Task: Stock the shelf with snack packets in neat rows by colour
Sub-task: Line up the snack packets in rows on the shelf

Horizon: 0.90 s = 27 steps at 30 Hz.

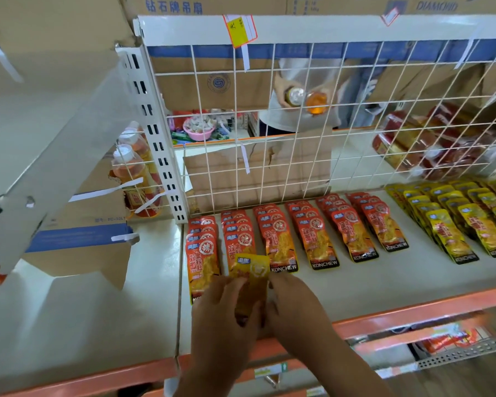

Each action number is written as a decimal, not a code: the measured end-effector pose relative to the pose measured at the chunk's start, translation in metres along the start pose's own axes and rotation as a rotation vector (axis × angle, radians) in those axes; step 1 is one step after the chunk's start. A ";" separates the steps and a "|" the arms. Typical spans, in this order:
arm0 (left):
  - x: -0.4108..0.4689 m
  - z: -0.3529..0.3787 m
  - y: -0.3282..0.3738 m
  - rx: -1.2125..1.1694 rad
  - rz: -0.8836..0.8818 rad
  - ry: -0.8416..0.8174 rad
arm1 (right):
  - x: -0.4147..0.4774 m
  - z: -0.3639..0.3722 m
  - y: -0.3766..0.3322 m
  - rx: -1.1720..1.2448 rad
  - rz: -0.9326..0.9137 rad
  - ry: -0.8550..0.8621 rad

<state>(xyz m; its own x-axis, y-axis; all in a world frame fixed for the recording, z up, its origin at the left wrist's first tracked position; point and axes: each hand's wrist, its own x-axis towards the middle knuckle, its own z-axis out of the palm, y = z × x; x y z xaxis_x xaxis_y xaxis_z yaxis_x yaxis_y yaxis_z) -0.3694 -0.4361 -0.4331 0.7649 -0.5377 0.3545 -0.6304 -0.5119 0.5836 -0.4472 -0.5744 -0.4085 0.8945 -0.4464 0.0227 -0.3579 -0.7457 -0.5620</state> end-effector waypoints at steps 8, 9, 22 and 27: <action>0.003 0.016 0.015 0.088 0.331 -0.098 | 0.002 -0.026 0.026 -0.101 0.150 -0.054; 0.003 0.018 0.018 0.082 0.343 -0.101 | 0.001 -0.026 0.027 -0.105 0.157 -0.054; 0.011 0.067 0.074 -0.011 0.424 -0.131 | -0.034 -0.118 0.133 -0.133 0.424 0.311; 0.016 0.112 0.128 -0.023 0.433 -0.130 | -0.054 -0.176 0.207 -0.103 0.498 0.392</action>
<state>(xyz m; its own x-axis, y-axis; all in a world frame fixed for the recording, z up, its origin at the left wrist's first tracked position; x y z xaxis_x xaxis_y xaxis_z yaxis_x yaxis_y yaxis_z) -0.4528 -0.5853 -0.4339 0.4073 -0.7798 0.4754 -0.8845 -0.2070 0.4182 -0.6168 -0.7915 -0.3802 0.4574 -0.8845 0.0914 -0.7463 -0.4377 -0.5014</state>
